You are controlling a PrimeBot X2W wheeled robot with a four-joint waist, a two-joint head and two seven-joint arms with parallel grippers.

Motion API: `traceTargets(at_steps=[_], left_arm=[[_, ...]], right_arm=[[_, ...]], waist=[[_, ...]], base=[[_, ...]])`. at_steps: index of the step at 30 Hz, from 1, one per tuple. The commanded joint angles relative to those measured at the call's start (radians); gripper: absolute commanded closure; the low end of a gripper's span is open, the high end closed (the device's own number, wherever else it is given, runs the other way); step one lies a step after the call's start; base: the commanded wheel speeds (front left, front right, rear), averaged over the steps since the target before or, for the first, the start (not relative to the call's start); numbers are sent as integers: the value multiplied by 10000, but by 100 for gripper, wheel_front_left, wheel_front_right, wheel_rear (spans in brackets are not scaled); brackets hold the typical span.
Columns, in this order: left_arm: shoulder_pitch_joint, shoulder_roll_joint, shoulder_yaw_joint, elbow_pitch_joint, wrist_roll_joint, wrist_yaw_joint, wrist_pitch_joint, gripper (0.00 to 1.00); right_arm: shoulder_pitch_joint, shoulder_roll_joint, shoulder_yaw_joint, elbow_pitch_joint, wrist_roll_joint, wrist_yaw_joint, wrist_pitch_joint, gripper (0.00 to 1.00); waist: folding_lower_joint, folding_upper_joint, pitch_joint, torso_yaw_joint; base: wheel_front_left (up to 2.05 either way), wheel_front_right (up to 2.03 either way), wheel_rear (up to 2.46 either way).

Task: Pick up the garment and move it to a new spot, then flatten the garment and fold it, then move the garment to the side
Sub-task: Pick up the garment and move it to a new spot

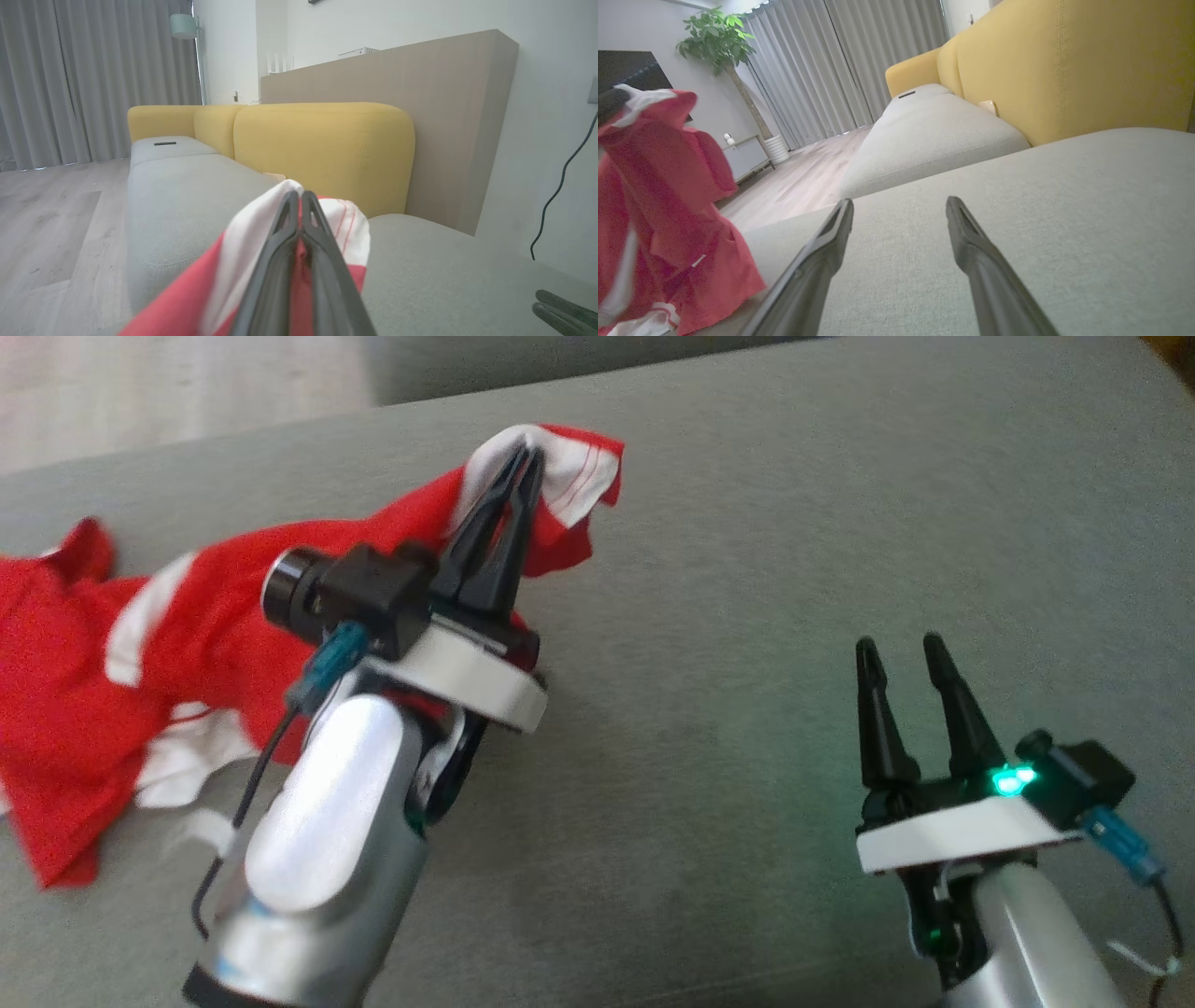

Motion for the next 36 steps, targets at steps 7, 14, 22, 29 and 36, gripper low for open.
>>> traceTargets(at_steps=[7,14,22,29,36], left_arm=[[-2098,-59,-440,471,-297,534,-275,100],[-2736,-67,-2631,1407,-1870,969,-472,0],[-2535,-69,-3531,1615,-2396,1478,-572,0],[-1333,254,-2164,916,-1861,1633,-576,0],[682,715,-558,-70,-1452,1583,-577,0]], right_arm=[[-685,-54,61,-696,252,-7,-109,0],[-599,-54,-69,-882,265,-7,-109,0],[-561,-54,-317,-1033,72,-7,-109,0],[-389,-54,-608,-1116,-346,-7,-109,0],[-2,-54,-606,-1090,-798,-7,-109,0]], waist=[[0,0,624,-1890],[0,0,654,-2221],[0,0,587,-1392],[0,0,173,-131],[0,0,-298,941]], base=[[0,0,0],[0,0,0],[0,0,0],[0,0,0],[0,0,0]])
